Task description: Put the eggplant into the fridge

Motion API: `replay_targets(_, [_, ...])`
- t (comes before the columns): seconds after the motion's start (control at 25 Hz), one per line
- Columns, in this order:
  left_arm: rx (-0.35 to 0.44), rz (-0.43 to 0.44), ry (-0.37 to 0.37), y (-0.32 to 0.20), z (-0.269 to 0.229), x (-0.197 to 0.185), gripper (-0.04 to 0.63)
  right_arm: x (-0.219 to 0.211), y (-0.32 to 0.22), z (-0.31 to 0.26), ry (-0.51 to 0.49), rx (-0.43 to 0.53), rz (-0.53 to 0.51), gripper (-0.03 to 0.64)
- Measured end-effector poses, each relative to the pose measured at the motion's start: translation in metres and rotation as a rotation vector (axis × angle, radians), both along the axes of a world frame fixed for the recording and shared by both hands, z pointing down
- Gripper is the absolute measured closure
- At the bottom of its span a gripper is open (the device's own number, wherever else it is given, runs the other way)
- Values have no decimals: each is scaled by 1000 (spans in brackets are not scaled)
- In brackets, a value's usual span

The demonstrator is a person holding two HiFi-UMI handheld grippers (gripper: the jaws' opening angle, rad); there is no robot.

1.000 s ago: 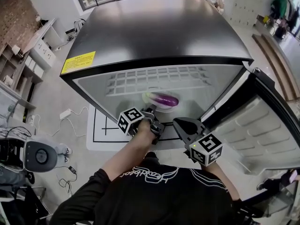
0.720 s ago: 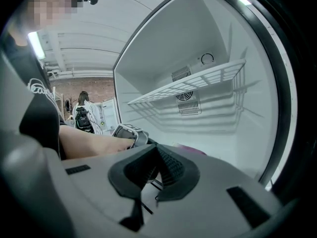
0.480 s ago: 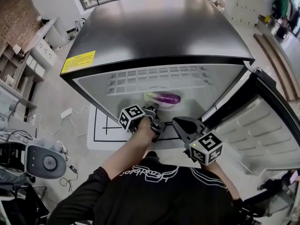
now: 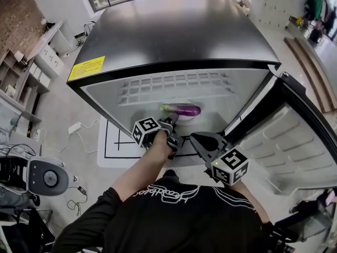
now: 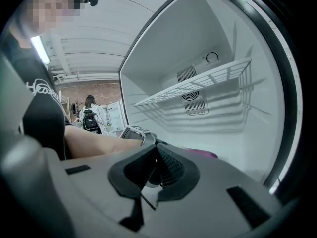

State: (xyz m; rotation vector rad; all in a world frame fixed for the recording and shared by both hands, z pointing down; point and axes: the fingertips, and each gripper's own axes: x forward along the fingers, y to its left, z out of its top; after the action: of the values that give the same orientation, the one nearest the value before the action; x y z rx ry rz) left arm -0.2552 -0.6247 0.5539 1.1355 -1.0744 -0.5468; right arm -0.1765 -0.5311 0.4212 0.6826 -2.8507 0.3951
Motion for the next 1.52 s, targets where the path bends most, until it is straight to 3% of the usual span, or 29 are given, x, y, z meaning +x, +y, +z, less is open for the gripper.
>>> replay_targets(0.28, [11, -24, 37, 24, 2, -4, 408, 6, 20, 5, -3, 12, -1, 609])
replay_targets(0.44, [82, -1, 9, 46, -7, -4, 410, 4, 37, 12, 3, 24, -17, 609])
replay_targets(0.84, [436, 118, -305, 116, -82, 11, 413, 24, 76, 2, 2, 71, -42, 609])
replay_targets(0.88, [470, 124, -337, 125, -90, 11, 421, 26, 80, 1, 0, 76, -43, 609])
replay_targets(0.96, [534, 148, -417, 143, -107, 12, 498, 29, 89, -1, 1, 83, -48, 609])
replay_targets(1.04, [604, 195, -519, 160, -122, 15, 577, 34, 95, -1, 2, 83, -53, 609])
replay_targets(1.2, [780, 366, -846, 193, -143, 36, 586, 42, 105, 1, -7, 73, -66, 609])
replay_targets(1.28, [860, 470, -965, 210, -147, 51, 588, 46, 111, 3, -15, 69, -73, 609])
replay_targets(1.36, [909, 552, -997, 223, -146, 66, 586, 49, 116, 7, -14, 57, -74, 609])
replay_targets(1.52, [941, 637, -987, 241, -141, 83, 586, 52, 126, 15, -16, 22, -64, 609])
